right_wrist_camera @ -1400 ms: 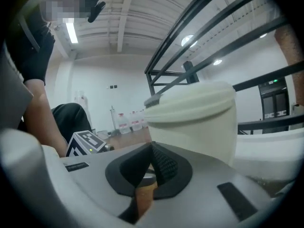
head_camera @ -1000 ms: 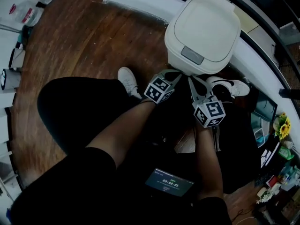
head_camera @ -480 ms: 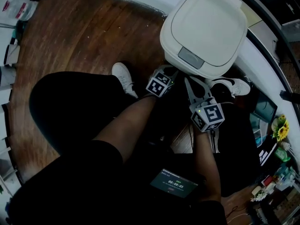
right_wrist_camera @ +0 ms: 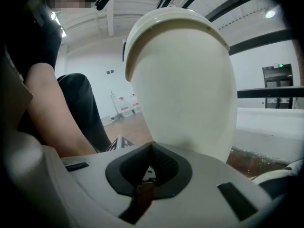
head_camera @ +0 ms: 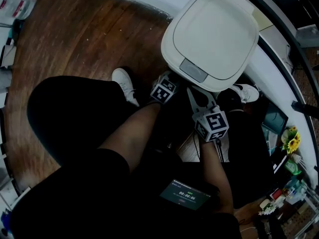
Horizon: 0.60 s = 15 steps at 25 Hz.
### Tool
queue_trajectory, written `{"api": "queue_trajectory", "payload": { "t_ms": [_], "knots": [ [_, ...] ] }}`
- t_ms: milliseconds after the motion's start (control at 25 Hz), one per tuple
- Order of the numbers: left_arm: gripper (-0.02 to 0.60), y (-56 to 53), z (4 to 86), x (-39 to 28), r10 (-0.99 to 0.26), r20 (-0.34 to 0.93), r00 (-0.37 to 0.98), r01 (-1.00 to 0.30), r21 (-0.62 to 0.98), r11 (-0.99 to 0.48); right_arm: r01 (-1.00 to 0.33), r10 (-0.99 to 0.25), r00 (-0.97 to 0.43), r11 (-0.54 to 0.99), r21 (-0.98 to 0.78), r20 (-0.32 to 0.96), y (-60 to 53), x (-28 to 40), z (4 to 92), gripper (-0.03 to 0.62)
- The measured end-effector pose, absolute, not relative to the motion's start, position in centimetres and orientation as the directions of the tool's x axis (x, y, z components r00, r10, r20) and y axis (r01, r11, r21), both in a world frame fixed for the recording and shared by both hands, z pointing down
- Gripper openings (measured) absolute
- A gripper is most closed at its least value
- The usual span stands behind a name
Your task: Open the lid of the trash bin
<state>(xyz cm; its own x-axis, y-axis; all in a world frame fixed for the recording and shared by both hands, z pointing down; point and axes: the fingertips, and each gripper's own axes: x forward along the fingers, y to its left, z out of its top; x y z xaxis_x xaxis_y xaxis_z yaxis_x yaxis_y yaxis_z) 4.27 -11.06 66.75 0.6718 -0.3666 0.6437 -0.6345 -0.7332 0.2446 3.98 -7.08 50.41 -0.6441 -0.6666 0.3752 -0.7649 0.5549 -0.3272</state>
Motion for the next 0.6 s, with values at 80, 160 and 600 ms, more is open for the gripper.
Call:
{"api": "queue_trajectory", "payload": {
  "t_ms": [80, 160, 600],
  "knots": [
    [0.015, -11.3, 66.9, 4.4, -0.370, 0.646, 0.668, -0.637, 0.240, -0.732, -0.762, -0.668, -0.647, 0.549, -0.344, 0.368, -7.3, 4.2, 50.3, 0.015],
    [0.015, -11.6, 66.8, 4.4, -0.373, 0.656, 0.656, -0.639, 0.221, -0.736, -0.760, -0.660, -0.650, 0.548, -0.350, 0.377, -7.4, 4.1, 50.4, 0.015],
    [0.018, -12.0, 68.1, 4.8, -0.368, 0.683, 0.630, -0.662, 0.225, -0.715, -0.769, -0.601, -0.636, 0.543, -0.336, 0.483, -6.6, 5.0, 52.2, 0.015]
  ]
}}
